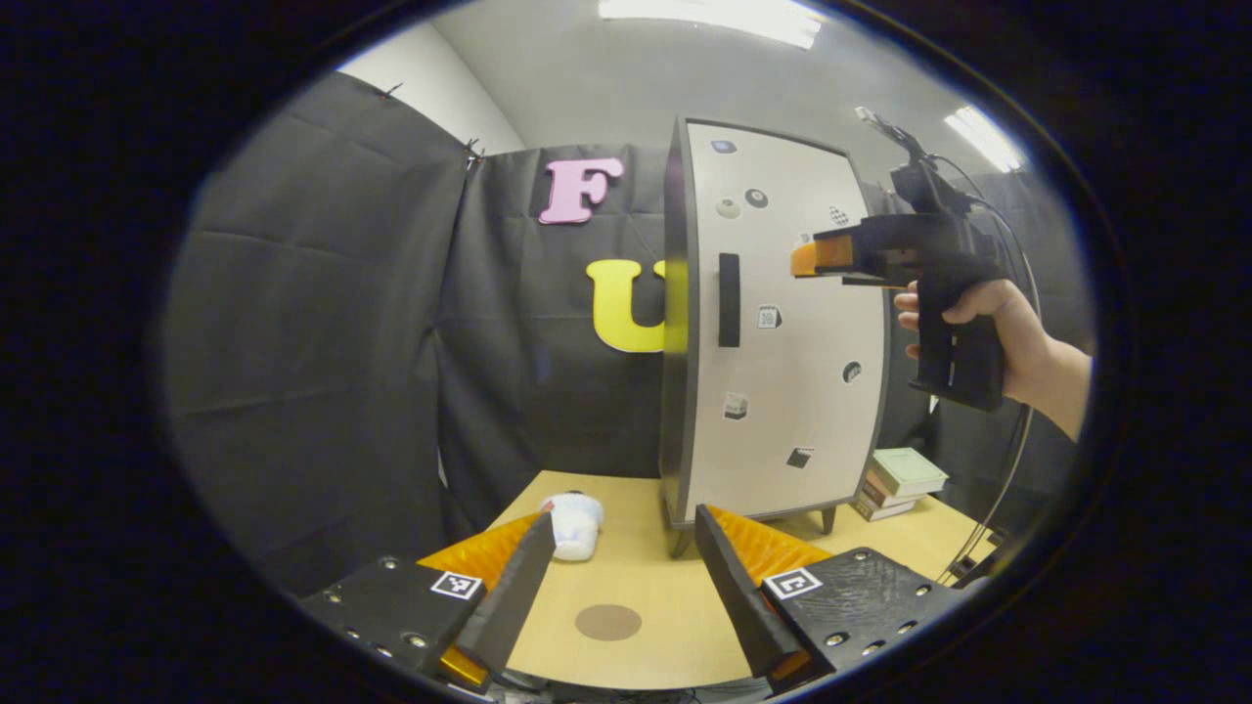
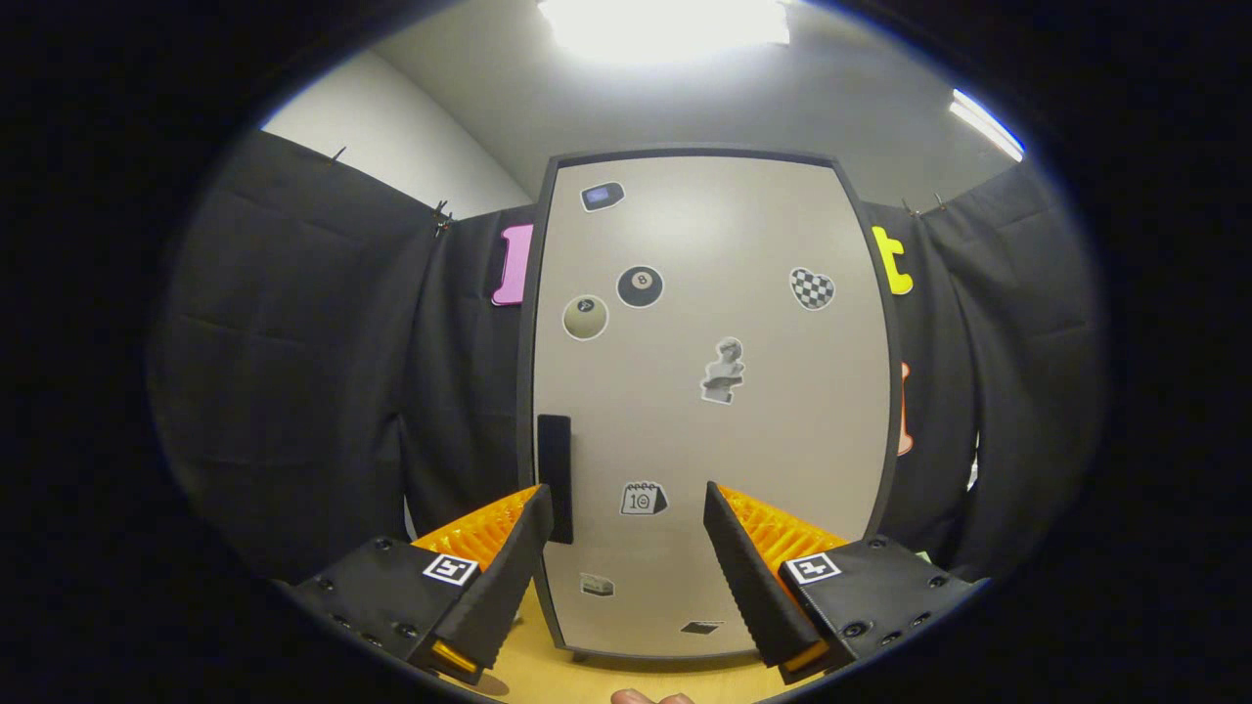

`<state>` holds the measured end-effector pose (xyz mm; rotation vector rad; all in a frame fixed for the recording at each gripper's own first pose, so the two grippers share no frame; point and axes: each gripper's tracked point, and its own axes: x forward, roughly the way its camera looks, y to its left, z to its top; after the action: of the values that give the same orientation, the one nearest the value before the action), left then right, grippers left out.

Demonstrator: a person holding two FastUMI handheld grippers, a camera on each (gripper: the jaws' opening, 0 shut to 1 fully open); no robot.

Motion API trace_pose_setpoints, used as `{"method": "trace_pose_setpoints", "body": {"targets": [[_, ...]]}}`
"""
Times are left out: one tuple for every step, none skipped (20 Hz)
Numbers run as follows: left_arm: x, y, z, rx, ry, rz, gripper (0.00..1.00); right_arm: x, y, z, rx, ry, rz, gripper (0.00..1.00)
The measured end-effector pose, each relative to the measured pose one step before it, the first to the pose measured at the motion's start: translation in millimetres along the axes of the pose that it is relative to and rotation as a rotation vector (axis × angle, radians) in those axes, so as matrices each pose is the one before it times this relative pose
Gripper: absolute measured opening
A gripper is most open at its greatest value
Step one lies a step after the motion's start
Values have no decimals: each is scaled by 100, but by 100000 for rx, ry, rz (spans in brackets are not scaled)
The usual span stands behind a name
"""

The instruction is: Open the cabinet door with the right hand, grasp the bottle in the cabinet with the left hand and place it on the coaster, then close the cabinet door with the right hand.

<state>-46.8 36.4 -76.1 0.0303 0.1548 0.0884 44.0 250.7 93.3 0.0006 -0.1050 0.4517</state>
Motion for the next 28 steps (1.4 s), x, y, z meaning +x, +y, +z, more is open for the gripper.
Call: {"method": "trace_pose_setpoints", "body": {"targets": [[-37, 572, -96, -796, 266, 1260, 88, 500, 802, 331, 620, -1084, 1396, 98], [-9, 528, -256, -863, 641, 1145, 88, 744, 569, 143, -119, -15, 487, 98], [-36, 622, -172, -823, 449, 1352, 88, 665, 575, 40, 49, 345, 453, 98], [-23, 614, -100, -715, 232, 1231, 88, 1013, 508, -41, 673, 468, 146, 98], [-4, 592, -48, -465, 182, 1139, 88, 896, 391, -14, 961, 226, 281, 98], [-57, 538, -205, -175, 231, 1257, 87, 849, 403, 7, 628, 3, -75, 98], [30, 639, -74, -114, 344, 1366, 87, 957, 120, -197, 276, 524, -831, 98], [-85, 684, -244, -338, 493, 1322, 88, 868, 98, -277, -11, 940, -1072, 98], [41, 622, -142, -661, 521, 1110, 88, 896, 103, -386, -387, 1313, -880, 98], [22, 320, -272, -863, 697, 1044, 88, 795, 153, -407, -1072, 1572, -930, 98], [75, 441, -272, -878, 846, 1162, 88, 657, 93, -572, -1804, 1634, -754, 98], [112, 748, -254, -872, 880, 1138, 87, 655, 53, -377, -2082, 1297, -1052, 94], [95, 609, -159, -720, 1049, 934, 87, 464, -177, -384, -1820, 889, -1542, 98], [-65, 291, -100, -495, 312, 528, 87, 497, 11, -160, -1212, 287, -783, 95], [-159, 305, 346, -340, -1010, 446, 87, 491, -444, -470, -565, 1030, -1913, 99], [-102, 403, 245, -138, -554, 721, 88, 388, -256, -449, 736, 1861, -1214, 96], [-91, 427, 95, -21, -270, 866, 87, 371, -153, -389, 1745, 1961, -606, 98], [-121, 342, -14, 143, -145, 1167, 87, 321, 82, -163, 1979, 1477, 292, 98], [-51, 433, -15, 9, -129, 1227, 89, 328, -50, -260, 1352, 1211, 371, 95], [-202, 99, 21, -373, 151, 343, 87, 60, 358, -98, 2058, 1202, 1615, 92], [-5, -28, -42, -703, 226, -142, 87, 215, 442, -399, 2185, 1736, 1006, 80], [-34, -91, -155, -855, 127, -430, 87, 97, 490, -166, 984, 970, 1548, 72], [-9, -167, -2, -879, 140, -453, 87, -21, 507, -98, 240, 591, 1117, 60], [-35, -142, -83, -731, -22, -211, 87, -22, 156, -63, -340, 194, -711, 49], [-34, -183, 55, -594, 15, -399, 87, 53, -63, 99, -321, -346, -1254, 35], [-148, -76, -69, -326, -41, -216, 87, -46, -50, -8, 594, 750, -968, 37], [-62, -128, 33, -207, 108, -89, 87, 34, 22, -75, 1445, 316, -302, 33], [-220, -124, -105, 206, 140, -210, 87, -92, -7, -140, 1975, 1118, -3, 33]]}}
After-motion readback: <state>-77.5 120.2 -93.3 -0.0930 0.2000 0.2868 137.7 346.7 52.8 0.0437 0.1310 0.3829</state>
